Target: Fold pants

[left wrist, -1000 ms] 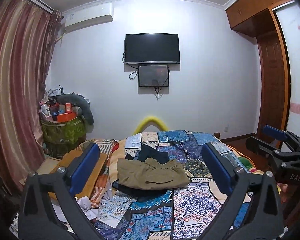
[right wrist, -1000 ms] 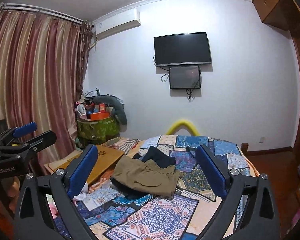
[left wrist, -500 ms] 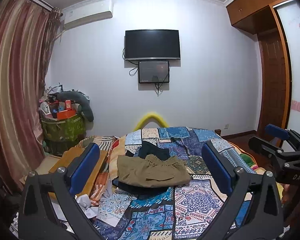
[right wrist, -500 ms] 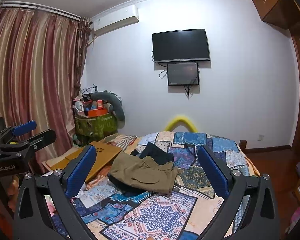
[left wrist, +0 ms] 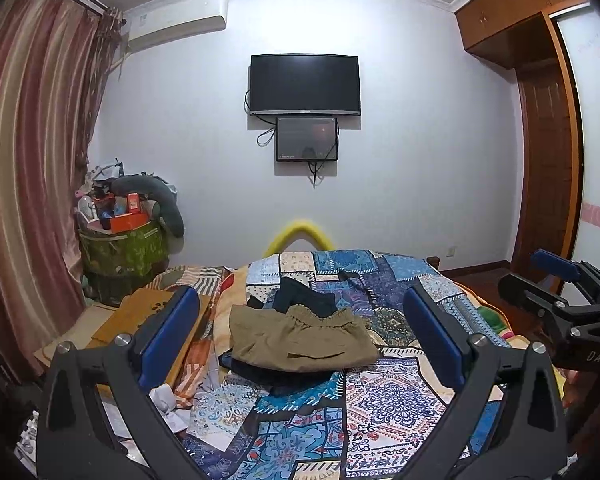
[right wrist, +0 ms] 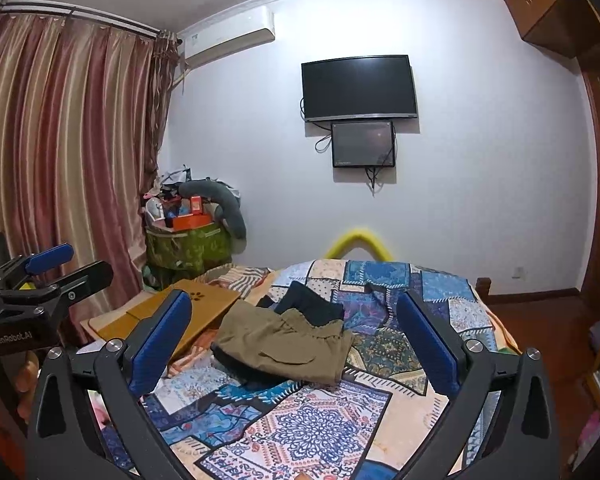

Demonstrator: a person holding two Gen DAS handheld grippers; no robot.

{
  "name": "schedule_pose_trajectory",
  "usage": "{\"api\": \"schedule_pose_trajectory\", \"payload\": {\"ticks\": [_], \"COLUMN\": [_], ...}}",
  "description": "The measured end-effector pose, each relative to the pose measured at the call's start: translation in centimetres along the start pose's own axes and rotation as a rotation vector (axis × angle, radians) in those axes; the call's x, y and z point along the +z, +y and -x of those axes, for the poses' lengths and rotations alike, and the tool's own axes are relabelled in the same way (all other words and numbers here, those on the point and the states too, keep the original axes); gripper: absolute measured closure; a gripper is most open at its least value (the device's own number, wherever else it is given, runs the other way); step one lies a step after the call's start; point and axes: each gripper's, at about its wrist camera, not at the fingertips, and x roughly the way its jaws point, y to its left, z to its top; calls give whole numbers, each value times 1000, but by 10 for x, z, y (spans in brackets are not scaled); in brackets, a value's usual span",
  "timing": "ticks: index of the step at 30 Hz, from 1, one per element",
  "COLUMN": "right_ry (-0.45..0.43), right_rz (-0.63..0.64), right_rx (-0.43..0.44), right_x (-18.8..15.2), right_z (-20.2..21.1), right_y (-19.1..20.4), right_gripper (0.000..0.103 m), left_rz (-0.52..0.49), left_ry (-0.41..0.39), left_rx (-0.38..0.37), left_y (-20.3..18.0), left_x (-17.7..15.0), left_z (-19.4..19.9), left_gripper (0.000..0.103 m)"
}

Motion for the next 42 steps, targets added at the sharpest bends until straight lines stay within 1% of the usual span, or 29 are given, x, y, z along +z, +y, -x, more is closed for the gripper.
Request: {"api": "schedule_pose_trajectory", "payload": {"ticks": [15,22,30,33,42], "right_ry": [4,1,1,1,7], "right_rz": [-2,-1,-2,-3,-10], "right_rx": [-1,-2,-4,-4,-5], "right_x": [0,0,-1,-1,-2], "right_z": [0,1,1,1,-1], "right_y": [-1,-1,0,1,0], "right_gripper": [1,1,1,1,1], "left_rz": [5,14,2,13,16], "left_ry": [16,26,22,25,24], "left_rx": [-14,-41,-49,-62,-68], "left_y": [-1,0,-4,-3,-4], "left_x": [0,0,-1,0,-1], "left_z": [-3,-5,-3,-4,-4], "left_gripper": [0,0,0,0,0]}}
